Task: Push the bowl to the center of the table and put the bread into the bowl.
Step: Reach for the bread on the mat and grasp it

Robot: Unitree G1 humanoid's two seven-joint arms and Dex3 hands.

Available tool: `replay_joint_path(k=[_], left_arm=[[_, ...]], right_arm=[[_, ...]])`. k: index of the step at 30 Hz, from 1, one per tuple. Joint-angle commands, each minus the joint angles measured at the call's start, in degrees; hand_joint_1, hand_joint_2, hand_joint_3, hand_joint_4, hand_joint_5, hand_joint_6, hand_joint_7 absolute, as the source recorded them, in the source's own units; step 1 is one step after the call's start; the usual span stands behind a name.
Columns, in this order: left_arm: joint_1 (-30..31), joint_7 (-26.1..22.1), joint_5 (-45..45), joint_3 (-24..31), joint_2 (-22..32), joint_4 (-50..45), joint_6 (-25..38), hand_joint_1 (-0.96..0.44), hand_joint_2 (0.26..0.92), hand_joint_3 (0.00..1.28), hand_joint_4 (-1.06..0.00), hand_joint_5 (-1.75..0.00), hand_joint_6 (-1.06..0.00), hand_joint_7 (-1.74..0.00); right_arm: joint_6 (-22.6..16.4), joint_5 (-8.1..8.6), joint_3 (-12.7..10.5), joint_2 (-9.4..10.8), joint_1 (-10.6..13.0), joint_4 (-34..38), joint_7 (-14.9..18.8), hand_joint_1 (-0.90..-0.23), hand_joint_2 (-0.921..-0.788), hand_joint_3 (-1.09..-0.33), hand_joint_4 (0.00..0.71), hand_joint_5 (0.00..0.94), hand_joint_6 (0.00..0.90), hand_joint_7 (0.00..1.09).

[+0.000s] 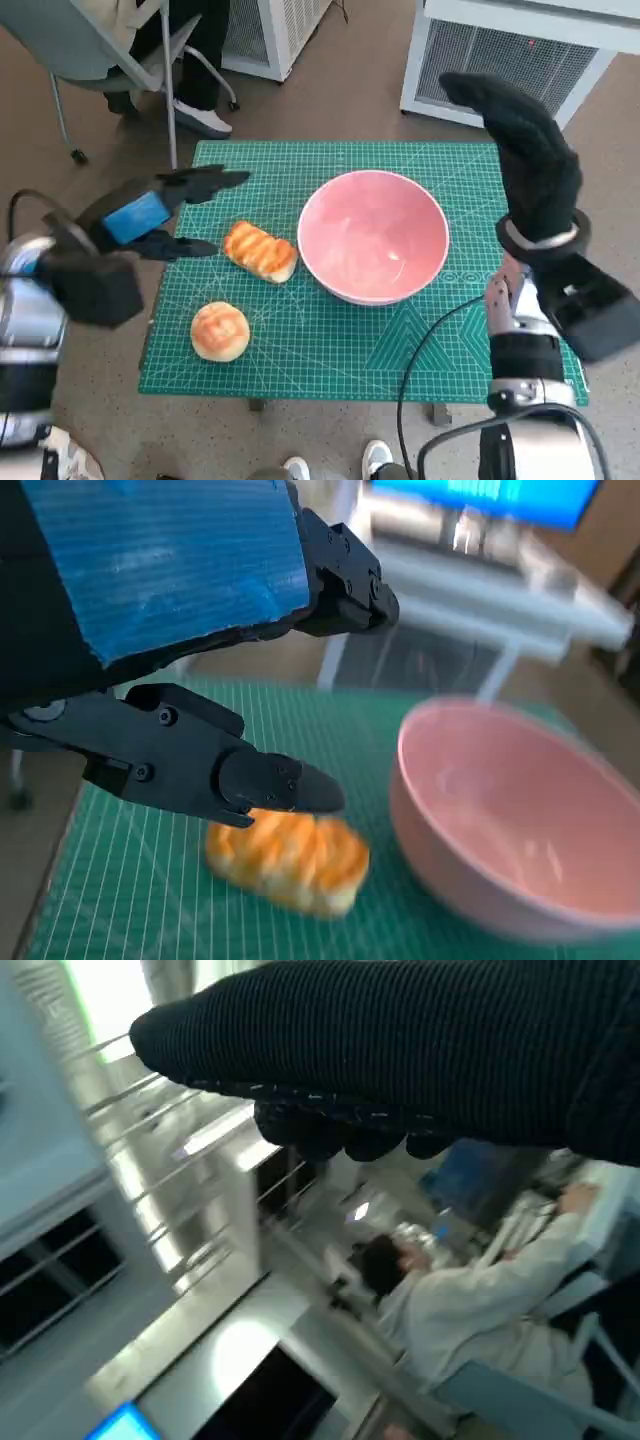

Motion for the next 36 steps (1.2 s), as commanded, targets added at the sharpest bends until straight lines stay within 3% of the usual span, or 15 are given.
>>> replay_joint_path(k=[1,10,18,36], left_arm=[[-4.33,-3.75,2.76,-3.77,-0.18,2.76,4.45,-0.27,0.801,0.0,-0.29,0.0,-0.45,-0.03],[-10.23,-3.68,9.89,-10.43,-3.11,9.54,7.53,-0.22,0.791,0.0,-0.25,0.0,-0.44,-0.01],[-14.41,-0.94,14.17,-14.15,-6.41,18.61,4.6,-0.21,0.789,0.0,-0.24,0.0,-0.43,0.0],[-20.11,3.25,20.04,-19.35,-12.73,32.69,5.42,-0.2,0.794,0.0,-0.24,0.0,-0.46,-0.02]], right_arm=[[2.03,0.18,0.81,-0.12,3.04,-3.55,-0.41,-0.644,-0.921,-0.706,0.282,0.013,0.318,0.17],[3.07,-1.46,0.89,-0.36,4.2,-4.95,-2.3,-0.647,-0.921,-0.699,0.28,0.008,0.318,0.18],[3.25,-1.49,0.74,-0.73,4.28,-4.32,-2.42,-0.646,-0.921,-0.7,0.281,0.006,0.312,0.19],[2.72,-2.45,0.89,-1.46,5.33,-5.06,-3.32,-0.633,-0.921,-0.719,0.28,0.003,0.264,0.2]])
